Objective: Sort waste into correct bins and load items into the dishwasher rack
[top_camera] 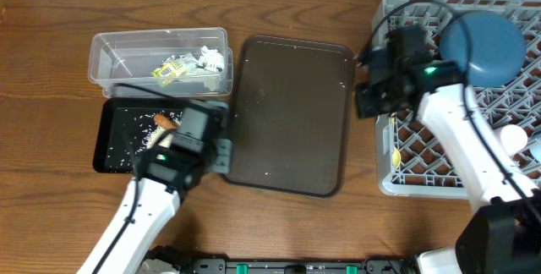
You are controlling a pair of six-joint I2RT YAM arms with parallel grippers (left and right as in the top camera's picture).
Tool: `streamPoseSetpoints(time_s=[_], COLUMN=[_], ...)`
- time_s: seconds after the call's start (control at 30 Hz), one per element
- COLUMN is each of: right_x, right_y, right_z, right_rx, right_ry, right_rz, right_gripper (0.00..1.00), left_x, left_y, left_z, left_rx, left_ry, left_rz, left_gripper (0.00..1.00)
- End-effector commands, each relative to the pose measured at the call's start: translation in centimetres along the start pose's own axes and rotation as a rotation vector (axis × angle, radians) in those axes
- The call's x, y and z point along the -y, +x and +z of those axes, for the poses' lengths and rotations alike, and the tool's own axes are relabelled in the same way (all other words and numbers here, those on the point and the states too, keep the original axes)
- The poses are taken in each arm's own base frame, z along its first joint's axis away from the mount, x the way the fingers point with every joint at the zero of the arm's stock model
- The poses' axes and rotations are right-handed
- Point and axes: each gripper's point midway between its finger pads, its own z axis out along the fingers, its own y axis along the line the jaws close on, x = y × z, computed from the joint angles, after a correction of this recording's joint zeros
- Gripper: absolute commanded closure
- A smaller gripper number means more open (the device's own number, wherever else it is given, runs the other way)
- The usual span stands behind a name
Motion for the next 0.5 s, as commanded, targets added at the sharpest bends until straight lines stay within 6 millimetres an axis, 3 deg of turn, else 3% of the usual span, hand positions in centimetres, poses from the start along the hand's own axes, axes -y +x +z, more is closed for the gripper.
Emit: streamPoseSetpoints(time_s=[0.0, 0.2, 0.47], right_x=[-2.5, -3.9, -4.3], right_y=[2.5, 7.1, 10.9], right_z=[1.5, 5.0, 8.1], right_rx=[-0.057, -0.148, -0.189], right_ry=[-0.053, -0.069, -0.087], right_rz=[-0.054, -0.077, -0.036], right_gripper=[0.99, 0.93, 0.97], left_x=[-2.8, -5.6, -6.3], left_y=[-1.2, -1.9, -2.0], left_z=[-0.5, -0.6, -0.6], left_rx=[0.035, 0.061, 0.069], left_ry=[-0.057, -0.101, -0.111], left_rz=[-0.193, -0.294, -0.335], left_gripper=[0.76, 0.71, 0.69])
